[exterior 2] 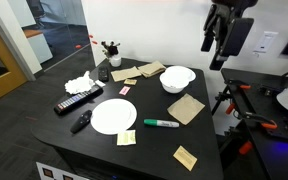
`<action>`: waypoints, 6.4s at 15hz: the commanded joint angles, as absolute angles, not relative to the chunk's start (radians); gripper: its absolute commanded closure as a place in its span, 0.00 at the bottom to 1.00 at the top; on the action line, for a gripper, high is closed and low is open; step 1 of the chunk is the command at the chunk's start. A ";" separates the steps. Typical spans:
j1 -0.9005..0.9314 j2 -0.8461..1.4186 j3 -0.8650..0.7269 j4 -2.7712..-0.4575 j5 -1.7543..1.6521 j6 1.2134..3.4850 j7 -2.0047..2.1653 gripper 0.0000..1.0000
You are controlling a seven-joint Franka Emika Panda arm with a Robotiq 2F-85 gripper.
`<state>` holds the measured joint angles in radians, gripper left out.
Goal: Place the green marker inside the white bowl
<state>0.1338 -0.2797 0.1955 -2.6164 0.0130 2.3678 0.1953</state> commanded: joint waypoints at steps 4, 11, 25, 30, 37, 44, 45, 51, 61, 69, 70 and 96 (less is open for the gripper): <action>0.123 -0.110 0.206 -2.661 -0.057 2.639 0.255 0.00; 0.132 0.075 0.169 -2.645 -0.242 2.785 0.453 0.00; 0.145 0.365 0.072 -2.478 -0.059 2.854 0.238 0.00; 0.154 0.423 0.044 -2.405 -0.066 2.832 0.230 0.00; 0.160 0.457 0.040 -2.380 -0.058 2.827 0.236 0.00; 0.209 0.517 -0.028 -2.310 -0.112 2.835 0.229 0.00; 0.195 0.529 -0.013 -2.295 -0.098 2.833 0.214 0.00; 0.122 0.596 0.067 -2.224 -0.048 2.793 0.087 0.00; 0.086 0.687 0.107 -2.163 -0.043 2.758 0.002 0.00; 0.084 0.715 0.114 -2.139 -0.045 2.757 -0.003 0.74; 0.085 0.711 0.113 -2.140 -0.044 2.756 0.001 0.81; 0.106 0.135 -0.004 -2.407 -0.032 2.436 0.297 0.94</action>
